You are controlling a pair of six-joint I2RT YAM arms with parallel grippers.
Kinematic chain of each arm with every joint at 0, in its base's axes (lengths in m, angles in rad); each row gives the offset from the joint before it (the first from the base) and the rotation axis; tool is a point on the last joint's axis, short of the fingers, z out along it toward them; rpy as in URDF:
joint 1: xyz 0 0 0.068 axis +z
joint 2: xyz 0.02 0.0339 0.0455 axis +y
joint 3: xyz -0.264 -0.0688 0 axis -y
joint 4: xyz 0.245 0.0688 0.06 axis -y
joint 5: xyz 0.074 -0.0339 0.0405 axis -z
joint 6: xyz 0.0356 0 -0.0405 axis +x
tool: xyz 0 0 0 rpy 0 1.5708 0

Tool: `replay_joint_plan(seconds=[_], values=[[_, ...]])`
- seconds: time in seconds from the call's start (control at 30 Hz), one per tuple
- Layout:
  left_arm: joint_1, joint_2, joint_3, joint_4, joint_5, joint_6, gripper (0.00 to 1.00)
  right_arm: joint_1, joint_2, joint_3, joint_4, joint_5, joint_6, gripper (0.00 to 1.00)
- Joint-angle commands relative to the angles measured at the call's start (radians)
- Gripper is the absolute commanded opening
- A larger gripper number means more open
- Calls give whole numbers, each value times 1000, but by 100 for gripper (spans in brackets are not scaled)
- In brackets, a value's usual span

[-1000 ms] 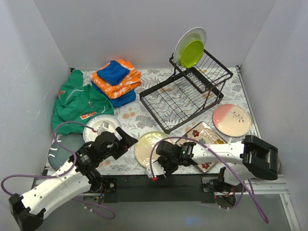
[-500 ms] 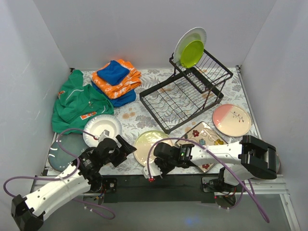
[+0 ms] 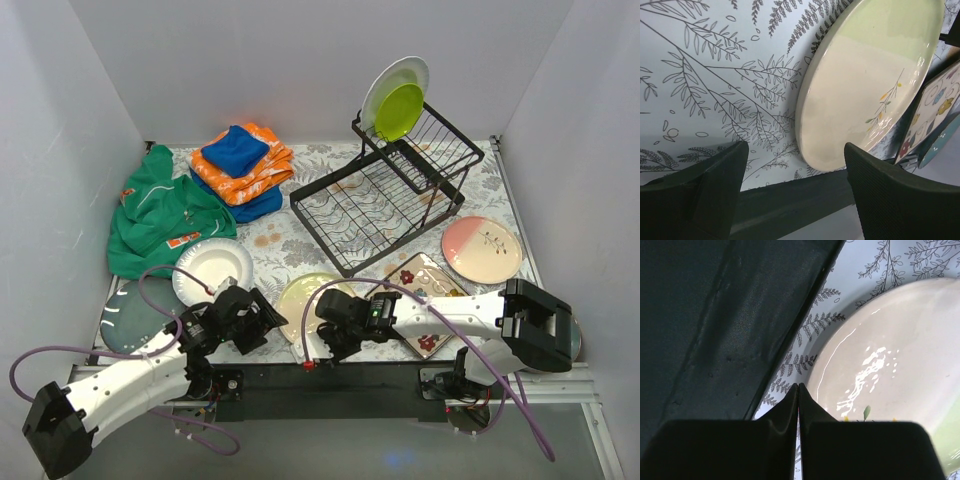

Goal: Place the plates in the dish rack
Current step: Grab a plate with the left arm

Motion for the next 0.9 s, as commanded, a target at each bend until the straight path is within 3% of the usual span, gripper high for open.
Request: replay_joint_plan(seconds=[0.0, 0.2, 0.33, 0.6, 0.67, 0.87], values=[[2, 38, -32, 42, 35, -441, 74, -21, 2, 62, -46, -72, 30, 1], [2, 38, -43, 70, 34, -449, 70, -21, 33, 77, -45, -14, 38, 1], [2, 39, -45, 65, 34, -446, 69, -15, 48, 82, -55, 4, 19, 26], [2, 93, -20, 34, 35, -441, 67, -10, 22, 57, -69, 33, -8, 40], [2, 125, -8, 31, 38, -441, 56, -12, 13, 57, -72, 27, -8, 45], [2, 309, 101, -61, 14, -422, 49, -24, -17, 54, -74, 17, -10, 46]])
